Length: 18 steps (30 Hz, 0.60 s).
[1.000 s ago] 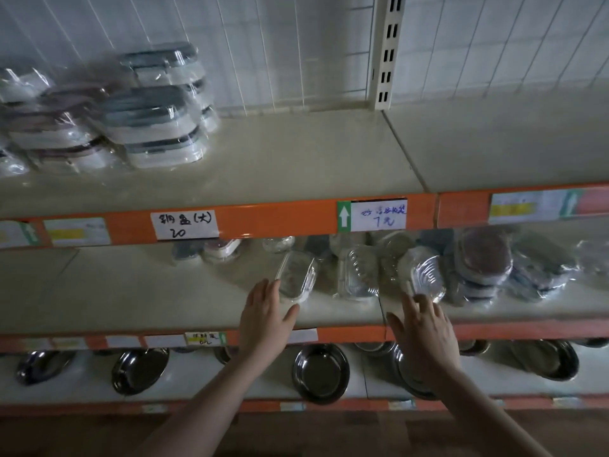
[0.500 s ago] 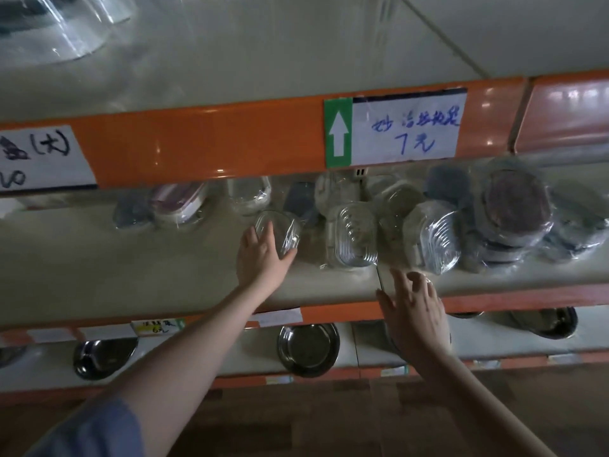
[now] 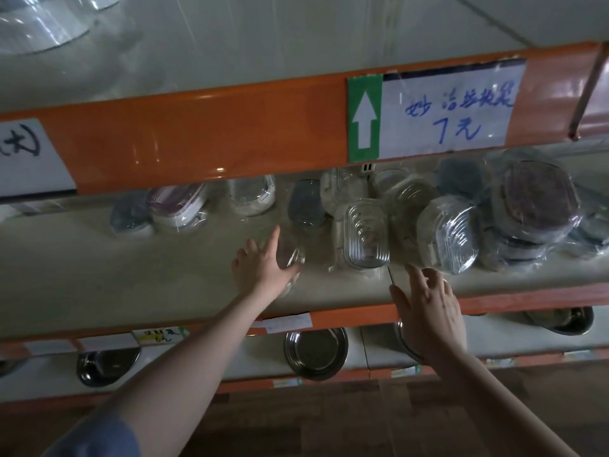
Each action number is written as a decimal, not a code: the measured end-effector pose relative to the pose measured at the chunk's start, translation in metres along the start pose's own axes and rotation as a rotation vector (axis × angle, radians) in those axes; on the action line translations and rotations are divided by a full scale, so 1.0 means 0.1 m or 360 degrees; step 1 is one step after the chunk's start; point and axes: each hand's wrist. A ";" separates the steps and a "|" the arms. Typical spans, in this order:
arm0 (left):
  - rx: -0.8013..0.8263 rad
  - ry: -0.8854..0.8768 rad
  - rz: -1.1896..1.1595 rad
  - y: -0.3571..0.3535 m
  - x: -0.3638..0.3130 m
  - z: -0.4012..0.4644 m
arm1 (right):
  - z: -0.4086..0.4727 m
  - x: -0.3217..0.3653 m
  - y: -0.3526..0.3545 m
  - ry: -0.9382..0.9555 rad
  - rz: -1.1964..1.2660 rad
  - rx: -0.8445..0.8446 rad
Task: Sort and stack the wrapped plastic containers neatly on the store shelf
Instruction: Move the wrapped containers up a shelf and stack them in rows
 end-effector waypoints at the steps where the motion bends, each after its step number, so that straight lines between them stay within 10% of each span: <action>1: 0.0030 -0.0006 0.0044 -0.01 0.05 -0.03 | 0.02 0.03 0.01 -0.0005 -0.0002 0.0007; 18: 0.0005 0.0007 0.0013 -0.01 0.34 -0.16 | 0.73 0.63 -0.03 -0.0184 0.0336 0.0014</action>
Point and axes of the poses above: each hand's wrist, its own z-axis towards the middle knuckle, its own y-axis out of the back of the hand, x = y × z, and after that the axes turned 10 degrees about y, right-handed
